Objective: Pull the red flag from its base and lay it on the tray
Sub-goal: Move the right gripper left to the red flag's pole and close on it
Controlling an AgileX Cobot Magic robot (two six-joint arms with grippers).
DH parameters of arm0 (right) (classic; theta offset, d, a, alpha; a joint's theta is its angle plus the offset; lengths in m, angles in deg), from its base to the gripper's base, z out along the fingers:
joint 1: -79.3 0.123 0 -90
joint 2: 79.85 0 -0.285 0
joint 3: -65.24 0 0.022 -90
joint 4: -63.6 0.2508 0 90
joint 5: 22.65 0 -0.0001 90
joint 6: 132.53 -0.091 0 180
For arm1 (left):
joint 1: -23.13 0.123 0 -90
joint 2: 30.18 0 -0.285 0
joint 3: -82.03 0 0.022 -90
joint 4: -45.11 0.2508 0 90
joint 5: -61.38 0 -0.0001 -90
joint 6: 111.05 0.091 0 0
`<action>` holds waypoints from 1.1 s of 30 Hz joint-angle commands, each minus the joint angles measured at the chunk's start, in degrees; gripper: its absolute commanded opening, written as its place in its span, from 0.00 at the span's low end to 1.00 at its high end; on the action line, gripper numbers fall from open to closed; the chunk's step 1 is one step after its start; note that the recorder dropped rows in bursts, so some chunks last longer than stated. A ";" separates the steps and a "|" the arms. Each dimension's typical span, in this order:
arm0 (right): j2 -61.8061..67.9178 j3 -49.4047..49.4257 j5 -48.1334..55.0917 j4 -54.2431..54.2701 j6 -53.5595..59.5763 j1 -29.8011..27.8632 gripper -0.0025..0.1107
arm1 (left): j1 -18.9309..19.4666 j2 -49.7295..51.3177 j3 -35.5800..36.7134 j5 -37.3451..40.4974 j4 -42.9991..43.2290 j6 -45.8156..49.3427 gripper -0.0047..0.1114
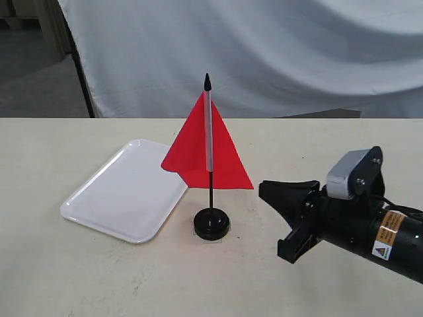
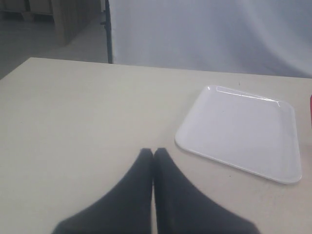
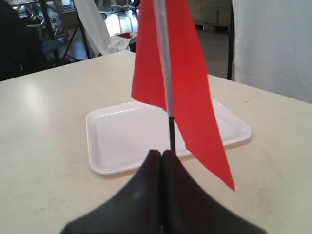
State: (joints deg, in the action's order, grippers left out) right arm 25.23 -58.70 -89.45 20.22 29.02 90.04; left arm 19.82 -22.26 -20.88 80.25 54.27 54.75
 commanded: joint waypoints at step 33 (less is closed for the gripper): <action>14.85 -23.93 5.03 -5.14 -2.75 6.74 0.93 | -0.22 -0.13 0.13 -0.31 -0.01 0.28 0.04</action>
State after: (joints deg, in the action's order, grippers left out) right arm 38.11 -80.73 -84.19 16.18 26.46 95.67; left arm 19.82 -22.26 -20.88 80.25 54.27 54.75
